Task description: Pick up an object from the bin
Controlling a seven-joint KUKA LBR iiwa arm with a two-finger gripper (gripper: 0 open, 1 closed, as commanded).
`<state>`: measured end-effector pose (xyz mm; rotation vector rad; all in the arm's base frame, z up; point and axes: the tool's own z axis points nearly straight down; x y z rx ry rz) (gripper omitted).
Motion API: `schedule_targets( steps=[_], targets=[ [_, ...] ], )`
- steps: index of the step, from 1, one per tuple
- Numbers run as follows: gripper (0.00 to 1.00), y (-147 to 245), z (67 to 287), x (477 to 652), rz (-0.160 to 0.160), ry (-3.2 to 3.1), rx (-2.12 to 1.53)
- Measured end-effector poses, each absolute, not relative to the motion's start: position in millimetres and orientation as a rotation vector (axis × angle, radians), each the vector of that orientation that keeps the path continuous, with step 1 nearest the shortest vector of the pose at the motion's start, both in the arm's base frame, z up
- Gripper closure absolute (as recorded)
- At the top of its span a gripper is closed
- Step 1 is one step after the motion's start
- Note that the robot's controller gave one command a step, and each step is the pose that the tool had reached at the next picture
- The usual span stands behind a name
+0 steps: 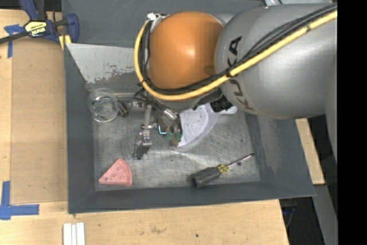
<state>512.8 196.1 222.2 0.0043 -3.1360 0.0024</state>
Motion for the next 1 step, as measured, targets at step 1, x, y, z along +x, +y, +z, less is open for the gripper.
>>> schedule_targets(
  steps=[1],
  targets=[
    [0.00,195.6,226.7,514.6,-0.002,-3.144,0.000]
  ],
)
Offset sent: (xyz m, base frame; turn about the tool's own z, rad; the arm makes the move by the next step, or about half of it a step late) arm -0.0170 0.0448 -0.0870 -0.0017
